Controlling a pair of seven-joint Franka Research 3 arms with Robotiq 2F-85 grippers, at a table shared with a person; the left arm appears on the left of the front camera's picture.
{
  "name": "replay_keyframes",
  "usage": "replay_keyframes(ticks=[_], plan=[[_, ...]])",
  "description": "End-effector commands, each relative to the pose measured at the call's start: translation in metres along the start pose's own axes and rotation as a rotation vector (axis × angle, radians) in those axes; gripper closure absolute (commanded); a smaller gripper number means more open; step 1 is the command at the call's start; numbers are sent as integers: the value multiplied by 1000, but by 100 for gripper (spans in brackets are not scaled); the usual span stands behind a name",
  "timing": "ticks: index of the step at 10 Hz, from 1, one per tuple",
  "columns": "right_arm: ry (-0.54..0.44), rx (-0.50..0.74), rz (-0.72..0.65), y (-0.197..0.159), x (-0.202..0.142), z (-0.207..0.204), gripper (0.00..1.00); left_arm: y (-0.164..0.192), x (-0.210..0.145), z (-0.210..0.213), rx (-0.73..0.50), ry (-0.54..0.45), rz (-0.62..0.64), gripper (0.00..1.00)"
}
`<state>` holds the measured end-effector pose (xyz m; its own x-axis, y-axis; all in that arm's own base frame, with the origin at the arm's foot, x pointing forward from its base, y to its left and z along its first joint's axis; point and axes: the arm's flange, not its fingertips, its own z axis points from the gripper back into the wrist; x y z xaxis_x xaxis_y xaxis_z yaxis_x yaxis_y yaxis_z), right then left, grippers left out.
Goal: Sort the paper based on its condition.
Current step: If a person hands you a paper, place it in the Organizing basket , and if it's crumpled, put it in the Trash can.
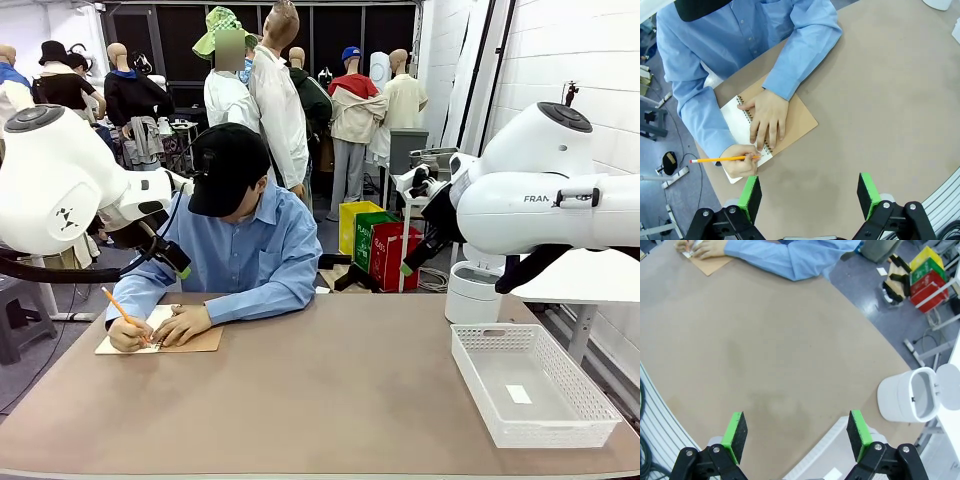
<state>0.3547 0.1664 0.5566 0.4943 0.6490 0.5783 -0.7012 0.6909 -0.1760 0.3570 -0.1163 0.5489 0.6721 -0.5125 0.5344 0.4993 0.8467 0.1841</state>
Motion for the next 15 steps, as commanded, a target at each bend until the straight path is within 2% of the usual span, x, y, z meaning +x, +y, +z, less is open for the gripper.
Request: replay_keyframes(ticks=[1,15], plan=[[1,0,0,0,0,-1,0,0,0,0,-3,-1,2,0],[1,0,0,0,0,-1,0,0,0,0,-3,-1,2,0]])
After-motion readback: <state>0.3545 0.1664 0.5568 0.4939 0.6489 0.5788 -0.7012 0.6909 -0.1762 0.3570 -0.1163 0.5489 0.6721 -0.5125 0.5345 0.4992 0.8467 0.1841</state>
